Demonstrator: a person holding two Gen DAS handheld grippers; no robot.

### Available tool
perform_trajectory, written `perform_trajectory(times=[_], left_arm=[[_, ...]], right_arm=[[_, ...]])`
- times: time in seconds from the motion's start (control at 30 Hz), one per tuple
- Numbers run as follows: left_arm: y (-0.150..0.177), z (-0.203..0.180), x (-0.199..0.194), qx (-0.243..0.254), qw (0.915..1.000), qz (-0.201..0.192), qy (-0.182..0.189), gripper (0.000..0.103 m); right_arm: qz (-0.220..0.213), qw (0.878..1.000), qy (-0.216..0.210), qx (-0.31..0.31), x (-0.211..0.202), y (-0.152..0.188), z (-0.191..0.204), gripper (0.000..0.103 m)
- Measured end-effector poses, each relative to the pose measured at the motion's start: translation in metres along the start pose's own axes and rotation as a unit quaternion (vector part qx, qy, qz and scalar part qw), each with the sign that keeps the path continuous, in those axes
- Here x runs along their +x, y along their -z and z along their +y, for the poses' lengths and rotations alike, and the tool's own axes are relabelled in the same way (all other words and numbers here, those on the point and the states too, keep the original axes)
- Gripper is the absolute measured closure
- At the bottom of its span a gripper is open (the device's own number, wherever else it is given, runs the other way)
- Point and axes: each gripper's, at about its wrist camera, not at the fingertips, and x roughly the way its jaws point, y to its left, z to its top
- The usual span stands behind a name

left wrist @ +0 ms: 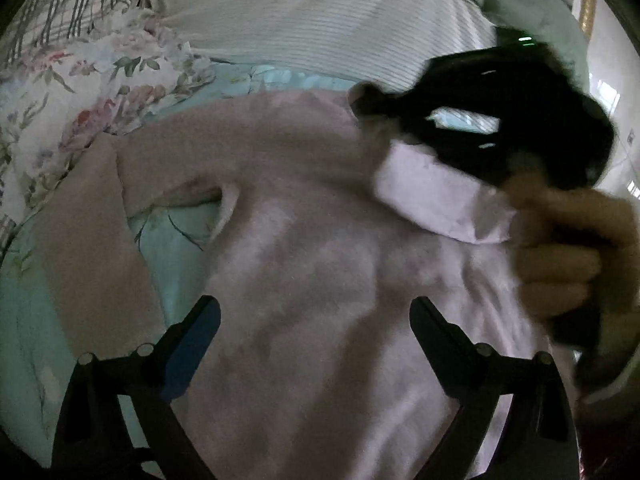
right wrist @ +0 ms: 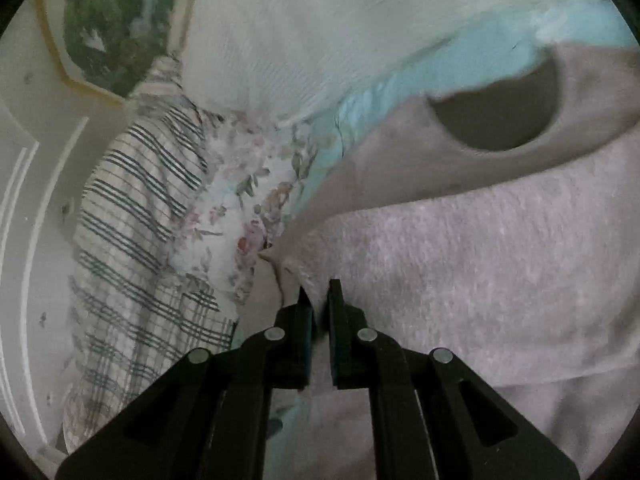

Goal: Fold small clothes
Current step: 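Lift the sleeve with the right gripper and fold it across the sweater body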

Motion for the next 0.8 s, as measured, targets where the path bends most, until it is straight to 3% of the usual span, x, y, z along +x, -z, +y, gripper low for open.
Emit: perform_trajectory(times=[0.13,0.2,0.23,0.3,0.4,0.47,0.57,0.67,0.7,0.73,0.77,0.8], left_arm=[[-0.018,0.016,0.025,-0.020,0.9997,0.009,0.013,0.011],[-0.029,0.022,0.042,-0.033,0.9991,0.014,0.022,0.011],[-0.034,0.024,0.048,-0.035,0.9990,0.016,0.022,0.012],[-0.044,0.027,0.064,-0.040,0.9988,0.020,0.022,0.012],[-0.061,0.032,0.088,-0.055,0.9972,0.033,0.038,0.012],[-0.070,0.035,0.107,-0.069,0.9949,0.045,0.057,0.012],[-0.079,0.030,0.127,-0.068,0.9950,0.052,0.052,0.012],[-0.088,0.022,0.136,-0.049,0.9977,0.039,0.026,0.033],[-0.091,0.022,0.135,-0.046,0.9983,0.032,0.015,0.051],[-0.092,0.023,0.133,-0.047,0.9984,0.027,0.018,0.090],[-0.094,0.025,0.133,-0.058,0.9968,0.031,0.045,0.097],[-0.095,0.027,0.130,-0.071,0.9952,0.027,0.062,0.097]], right_arm=[[0.021,1.000,0.022,-0.001,0.052,-0.005,-0.014,0.091],[0.034,0.999,0.030,0.016,0.067,-0.008,-0.029,0.084],[0.043,0.998,0.028,0.026,0.073,-0.010,-0.037,0.075],[0.040,0.998,0.006,0.043,0.068,-0.012,-0.043,0.075],[0.002,0.999,-0.014,0.037,0.022,-0.010,-0.046,0.074],[-0.024,0.999,-0.008,0.027,-0.009,-0.004,-0.048,0.074],[-0.071,0.997,0.005,0.022,-0.067,0.016,-0.057,0.074],[-0.107,0.993,0.033,0.029,-0.114,0.044,-0.071,0.074],[-0.118,0.991,0.046,0.033,-0.130,0.054,-0.077,0.074],[-0.125,0.990,0.056,0.037,-0.140,0.060,-0.080,0.074],[-0.135,0.987,0.070,0.043,-0.154,0.070,-0.087,0.074],[-0.141,0.986,0.080,0.048,-0.161,0.075,-0.091,0.074]])
